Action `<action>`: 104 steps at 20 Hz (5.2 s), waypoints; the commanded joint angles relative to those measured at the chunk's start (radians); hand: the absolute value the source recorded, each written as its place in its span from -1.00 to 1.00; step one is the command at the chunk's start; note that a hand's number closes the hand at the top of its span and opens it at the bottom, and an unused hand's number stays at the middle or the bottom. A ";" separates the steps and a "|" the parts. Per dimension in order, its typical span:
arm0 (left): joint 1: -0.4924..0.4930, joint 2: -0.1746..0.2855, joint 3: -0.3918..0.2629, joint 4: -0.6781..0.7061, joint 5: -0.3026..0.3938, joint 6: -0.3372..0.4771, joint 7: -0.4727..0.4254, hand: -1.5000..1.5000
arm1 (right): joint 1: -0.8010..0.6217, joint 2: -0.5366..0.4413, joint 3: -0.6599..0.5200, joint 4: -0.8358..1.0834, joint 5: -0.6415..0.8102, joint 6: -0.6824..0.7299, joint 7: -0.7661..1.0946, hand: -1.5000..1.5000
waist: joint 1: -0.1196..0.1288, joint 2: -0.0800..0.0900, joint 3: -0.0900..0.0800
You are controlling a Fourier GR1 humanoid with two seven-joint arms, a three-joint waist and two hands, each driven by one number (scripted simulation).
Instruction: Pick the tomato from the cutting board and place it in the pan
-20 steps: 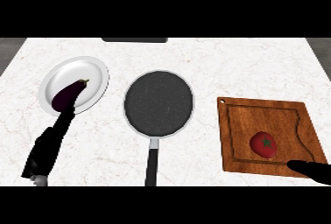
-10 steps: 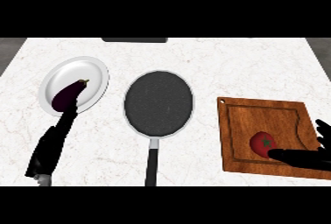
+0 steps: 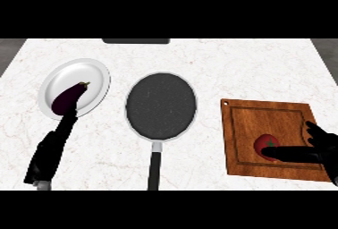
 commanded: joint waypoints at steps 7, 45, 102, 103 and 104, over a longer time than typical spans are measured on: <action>-0.006 -0.049 -0.014 0.001 -0.044 0.021 0.013 0.00 | -0.053 0.094 0.068 0.090 0.036 -0.001 0.135 -1.00 | -0.009 -0.001 0.000; -0.032 -0.041 0.055 0.016 -0.058 -0.078 0.004 0.00 | -0.273 -0.092 0.311 0.234 0.513 0.431 -0.530 1.00 | 0.027 0.004 0.001; -0.095 -0.093 0.052 0.020 -0.085 -0.109 0.020 0.00 | -0.950 0.906 -0.144 1.320 0.144 0.108 -1.213 -1.00 | 0.078 0.023 0.002; -0.049 -0.114 0.028 0.019 -0.113 -0.083 0.003 0.00 | -0.946 0.906 -0.160 1.311 0.126 0.078 -1.227 -1.00 | 0.070 0.018 0.002; -0.038 -0.112 0.032 0.028 -0.100 -0.094 -0.012 0.00 | -0.967 0.906 -0.192 1.322 0.110 0.055 -1.217 -1.00 | 0.062 0.017 0.002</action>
